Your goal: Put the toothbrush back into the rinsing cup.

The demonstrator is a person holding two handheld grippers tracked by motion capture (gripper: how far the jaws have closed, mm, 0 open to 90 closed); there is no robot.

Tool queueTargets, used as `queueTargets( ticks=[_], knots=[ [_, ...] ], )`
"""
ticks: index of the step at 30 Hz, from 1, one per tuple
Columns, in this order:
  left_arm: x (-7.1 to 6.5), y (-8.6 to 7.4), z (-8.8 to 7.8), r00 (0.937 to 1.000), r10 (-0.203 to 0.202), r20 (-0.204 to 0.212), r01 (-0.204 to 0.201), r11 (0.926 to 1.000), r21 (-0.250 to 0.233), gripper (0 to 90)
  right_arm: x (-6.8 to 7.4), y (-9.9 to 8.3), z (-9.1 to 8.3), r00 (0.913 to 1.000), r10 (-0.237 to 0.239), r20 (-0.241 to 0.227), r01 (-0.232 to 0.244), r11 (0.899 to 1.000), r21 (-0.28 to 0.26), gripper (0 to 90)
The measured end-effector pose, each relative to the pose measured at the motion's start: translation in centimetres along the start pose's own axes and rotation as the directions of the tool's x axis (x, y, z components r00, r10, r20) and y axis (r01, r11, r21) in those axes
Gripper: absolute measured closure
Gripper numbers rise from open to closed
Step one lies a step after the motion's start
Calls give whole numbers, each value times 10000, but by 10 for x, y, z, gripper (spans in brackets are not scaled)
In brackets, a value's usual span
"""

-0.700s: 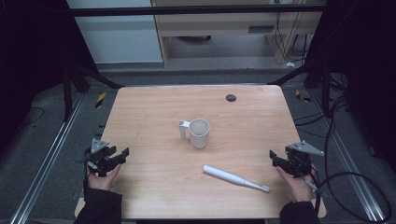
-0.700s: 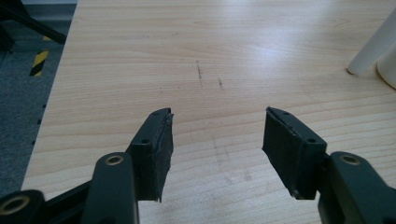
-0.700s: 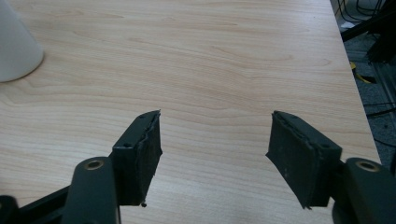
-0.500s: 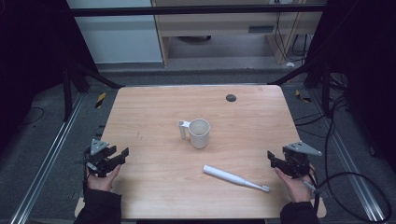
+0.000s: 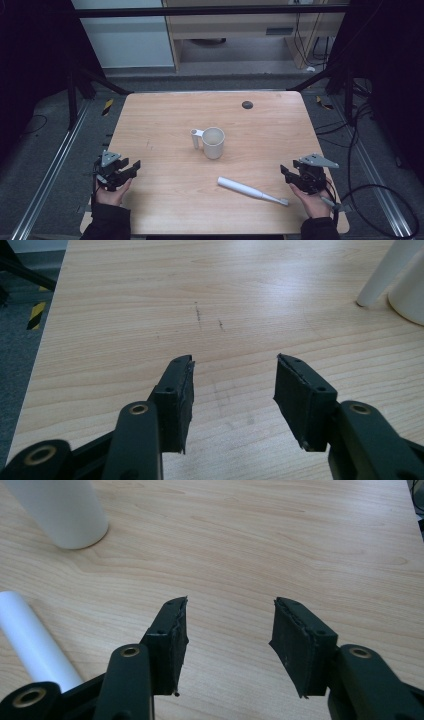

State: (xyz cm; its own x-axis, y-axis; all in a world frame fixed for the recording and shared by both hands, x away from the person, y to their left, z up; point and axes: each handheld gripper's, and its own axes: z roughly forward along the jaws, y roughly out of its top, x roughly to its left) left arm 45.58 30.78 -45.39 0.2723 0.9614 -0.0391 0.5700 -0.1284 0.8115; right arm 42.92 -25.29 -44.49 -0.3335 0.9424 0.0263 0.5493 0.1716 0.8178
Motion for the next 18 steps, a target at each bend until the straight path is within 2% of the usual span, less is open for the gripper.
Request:
queueTargets(
  ticks=[10,18],
  knots=[
    [-2,0,1,10000,54,-64,-53,10000,65,535,9,-7,-7,9994,-202,-296,211,9994,284,547],
    [-4,0,1,9998,182,42,-183,9997,161,577,21,-14,-13,9963,-417,-756,460,9974,556,624]
  ],
)
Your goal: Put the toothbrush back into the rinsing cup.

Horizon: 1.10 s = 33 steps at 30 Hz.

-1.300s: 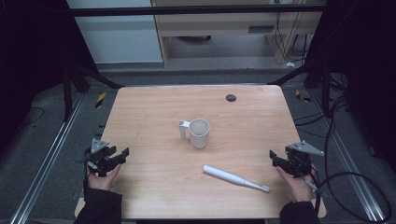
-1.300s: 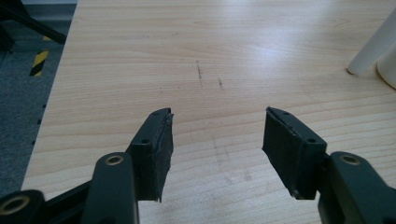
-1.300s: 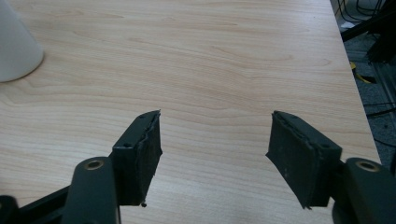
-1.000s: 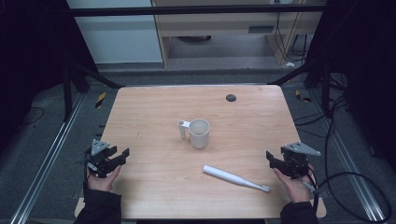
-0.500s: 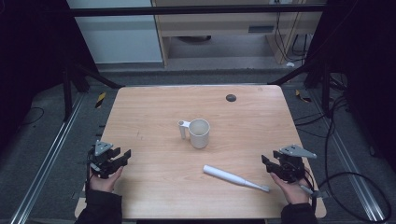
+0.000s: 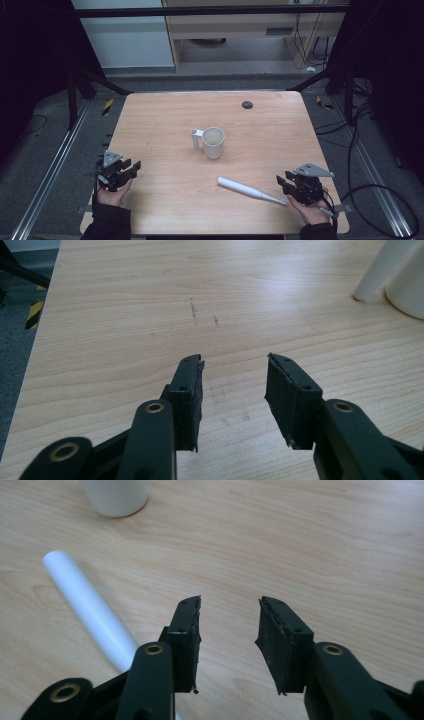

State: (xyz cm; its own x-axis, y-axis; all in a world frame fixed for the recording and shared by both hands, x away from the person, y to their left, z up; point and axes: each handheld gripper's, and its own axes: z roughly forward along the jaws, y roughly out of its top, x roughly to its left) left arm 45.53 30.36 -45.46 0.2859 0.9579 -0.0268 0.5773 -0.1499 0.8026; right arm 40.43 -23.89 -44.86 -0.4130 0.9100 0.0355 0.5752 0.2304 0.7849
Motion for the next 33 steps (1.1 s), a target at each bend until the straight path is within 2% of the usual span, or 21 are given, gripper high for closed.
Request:
queueTargets(
  ticks=[14,22,33],
  knots=[
    [-2,0,2,9999,138,-31,-138,9998,158,601,12,-13,-2,9964,-296,-794,363,9958,844,815],
    [-3,0,2,9998,186,-4,-186,9996,217,608,18,-20,-1,9909,-242,-1321,403,9919,1207,891],
    [-4,0,3,9997,245,-30,-244,9994,230,614,23,-27,4,9870,-222,-1589,477,9862,1585,900]
  ],
)
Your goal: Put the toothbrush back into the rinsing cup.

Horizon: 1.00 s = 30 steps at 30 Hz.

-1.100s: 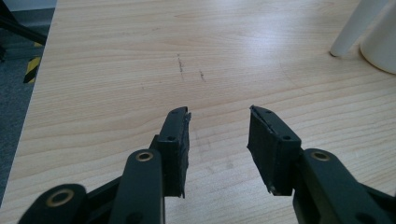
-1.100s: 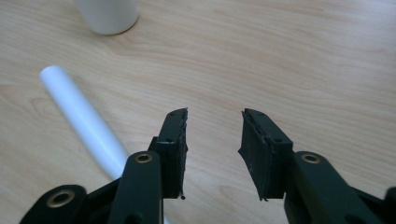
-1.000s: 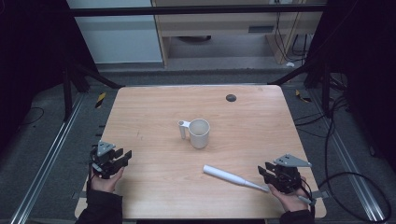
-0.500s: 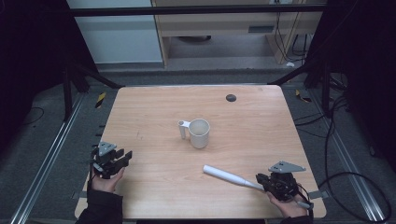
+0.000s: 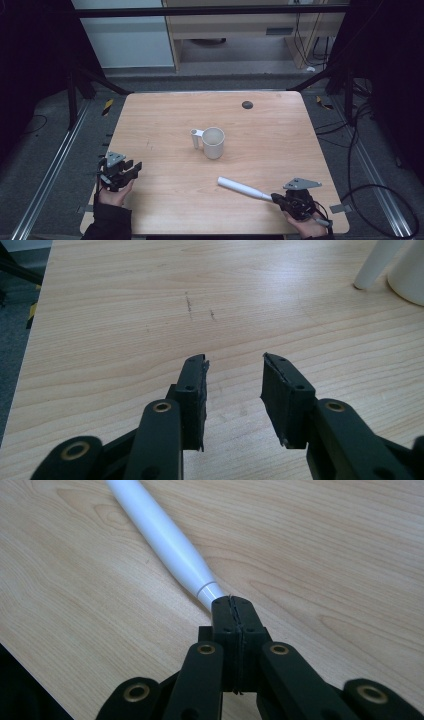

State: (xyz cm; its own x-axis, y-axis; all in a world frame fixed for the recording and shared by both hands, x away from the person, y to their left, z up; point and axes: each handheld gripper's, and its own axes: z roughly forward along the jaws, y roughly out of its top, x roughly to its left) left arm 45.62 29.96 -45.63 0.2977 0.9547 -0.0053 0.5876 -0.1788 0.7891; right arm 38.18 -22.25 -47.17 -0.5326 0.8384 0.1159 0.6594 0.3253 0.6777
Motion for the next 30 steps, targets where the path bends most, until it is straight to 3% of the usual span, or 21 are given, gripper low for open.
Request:
queueTargets(
  ticks=[13,30],
  knots=[
    [0,0,1,10000,16,20,-16,10000,23,615,4,-2,7,9996,-255,-117,260,9990,372,900],
    [-1,0,1,9999,116,-35,-116,9999,4,612,3,-2,12,9993,-228,299,209,9979,613,900]
  ],
)
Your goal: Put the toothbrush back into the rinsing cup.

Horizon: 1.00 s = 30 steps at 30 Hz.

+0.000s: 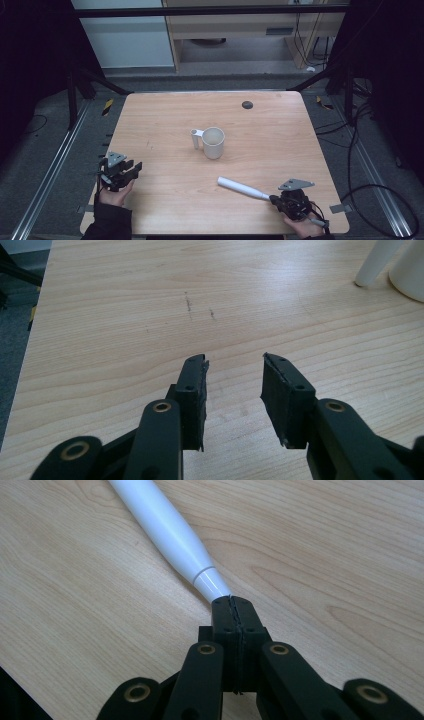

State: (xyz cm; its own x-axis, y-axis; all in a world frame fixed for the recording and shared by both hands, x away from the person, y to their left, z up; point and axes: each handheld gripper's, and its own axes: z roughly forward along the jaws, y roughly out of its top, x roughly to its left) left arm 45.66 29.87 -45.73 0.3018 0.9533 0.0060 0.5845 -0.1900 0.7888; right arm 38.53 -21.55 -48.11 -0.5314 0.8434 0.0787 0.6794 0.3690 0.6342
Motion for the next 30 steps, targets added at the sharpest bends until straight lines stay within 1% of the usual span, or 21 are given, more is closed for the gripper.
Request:
queueTargets(
  ticks=[5,10,15,23,30],
  knots=[
    [0,0,0,10000,21,-37,-21,10000,-26,611,-1,0,1,9999,32,139,-33,10000,84,900],
    [0,0,0,10000,27,-55,-27,10000,-7,611,-3,0,1,9996,48,264,-50,10000,72,900],
    [-1,0,0,10000,45,-73,-46,10000,-15,609,-5,1,2,9990,159,426,-164,9998,119,900],
    [-1,0,0,9999,67,-83,-67,10000,-5,609,-7,3,5,9979,129,636,-134,9999,75,900],
    [-1,0,0,9999,94,-91,-95,10000,-19,610,-8,5,7,9965,210,807,-221,9997,127,900]
  ],
)
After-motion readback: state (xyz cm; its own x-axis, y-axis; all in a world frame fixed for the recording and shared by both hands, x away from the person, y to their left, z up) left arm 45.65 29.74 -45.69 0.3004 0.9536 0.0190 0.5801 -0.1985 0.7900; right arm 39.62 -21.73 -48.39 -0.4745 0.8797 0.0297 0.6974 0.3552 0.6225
